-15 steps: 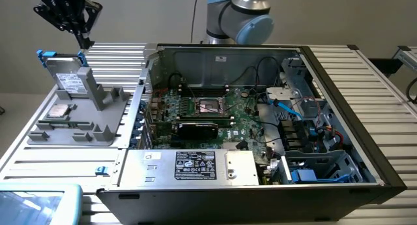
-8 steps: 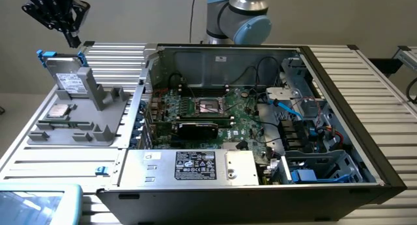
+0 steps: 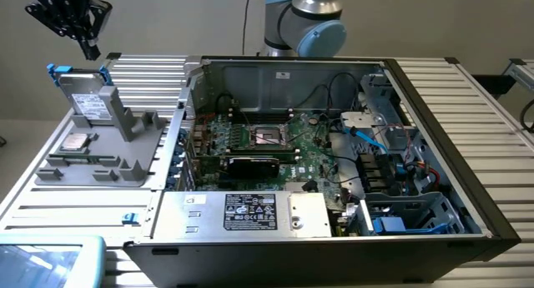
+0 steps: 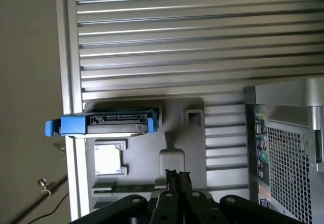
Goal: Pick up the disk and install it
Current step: 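Reach for the disk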
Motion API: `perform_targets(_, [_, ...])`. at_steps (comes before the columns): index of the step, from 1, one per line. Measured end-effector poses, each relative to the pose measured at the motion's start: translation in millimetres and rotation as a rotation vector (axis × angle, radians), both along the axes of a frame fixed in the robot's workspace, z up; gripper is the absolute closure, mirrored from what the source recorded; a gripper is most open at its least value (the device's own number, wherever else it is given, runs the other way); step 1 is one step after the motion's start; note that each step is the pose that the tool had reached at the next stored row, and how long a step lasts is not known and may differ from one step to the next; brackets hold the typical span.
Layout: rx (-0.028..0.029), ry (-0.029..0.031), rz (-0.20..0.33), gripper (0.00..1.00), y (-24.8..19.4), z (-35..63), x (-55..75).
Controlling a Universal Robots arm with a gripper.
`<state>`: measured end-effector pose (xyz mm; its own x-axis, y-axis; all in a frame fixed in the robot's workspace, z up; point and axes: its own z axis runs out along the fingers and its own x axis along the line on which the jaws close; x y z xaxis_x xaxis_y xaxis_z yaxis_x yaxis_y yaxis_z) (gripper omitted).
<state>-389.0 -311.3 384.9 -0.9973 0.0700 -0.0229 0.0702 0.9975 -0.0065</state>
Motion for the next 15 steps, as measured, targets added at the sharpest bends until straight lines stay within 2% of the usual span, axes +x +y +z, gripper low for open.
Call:
perform_targets(1, [-0.0012,0.0001,0.0,0.89,1.6,-0.1,-0.5])
perform_targets(9, [-0.0048,0.0001,0.0,0.89,28.2,-4.4,-19.8])
perform_targets(15, [-0.0076,0.0,0.0,0.89,40.9,-7.6,-46.1])
